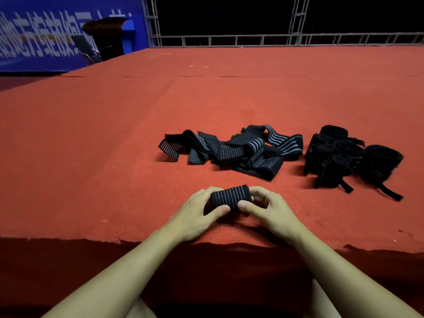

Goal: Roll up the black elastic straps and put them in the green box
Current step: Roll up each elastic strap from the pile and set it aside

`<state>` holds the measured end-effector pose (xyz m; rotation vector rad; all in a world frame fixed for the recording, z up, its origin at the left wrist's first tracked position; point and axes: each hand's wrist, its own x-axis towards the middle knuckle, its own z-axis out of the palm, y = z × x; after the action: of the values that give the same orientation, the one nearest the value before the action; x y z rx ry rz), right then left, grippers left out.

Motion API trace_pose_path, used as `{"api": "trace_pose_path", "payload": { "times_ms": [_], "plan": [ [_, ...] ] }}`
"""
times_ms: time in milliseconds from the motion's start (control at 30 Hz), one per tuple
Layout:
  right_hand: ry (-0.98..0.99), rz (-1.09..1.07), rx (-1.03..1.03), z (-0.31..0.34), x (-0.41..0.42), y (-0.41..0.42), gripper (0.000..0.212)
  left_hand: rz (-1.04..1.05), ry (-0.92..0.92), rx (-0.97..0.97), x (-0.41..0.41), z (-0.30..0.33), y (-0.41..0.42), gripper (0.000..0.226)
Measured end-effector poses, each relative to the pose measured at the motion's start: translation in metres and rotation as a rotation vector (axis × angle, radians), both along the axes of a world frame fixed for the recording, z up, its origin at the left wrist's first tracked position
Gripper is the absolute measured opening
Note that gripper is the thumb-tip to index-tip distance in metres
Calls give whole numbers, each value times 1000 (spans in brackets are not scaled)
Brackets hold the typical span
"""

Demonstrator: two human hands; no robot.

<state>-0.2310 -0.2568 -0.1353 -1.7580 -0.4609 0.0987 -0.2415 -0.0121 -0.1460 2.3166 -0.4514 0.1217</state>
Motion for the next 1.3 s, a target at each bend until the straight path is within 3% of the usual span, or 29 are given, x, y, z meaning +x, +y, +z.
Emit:
{"api": "trace_pose_path", "payload": {
  "times_ms": [133,300,467,700,900,1300],
  "plan": [
    [-110,-91,-128,3,-3,3,34,46,-9,9,0,1,1,49],
    [-186,-234,-197,6,-3,-4,39,254,1,23,6,6,-5,64],
    [-235,-371,-332,27,-8,-54,42,384,168,239,11,9,-20,76],
    [-293,-653,-481,70,-23,-163,37,459,112,441,11,4,-32,80],
    [-208,-951,-616,79,-2,-223,51,459,107,482,8,6,-33,83],
    [-21,-1033,-725,75,49,-224,63,455,97,482,7,5,-31,82]
  ]
}}
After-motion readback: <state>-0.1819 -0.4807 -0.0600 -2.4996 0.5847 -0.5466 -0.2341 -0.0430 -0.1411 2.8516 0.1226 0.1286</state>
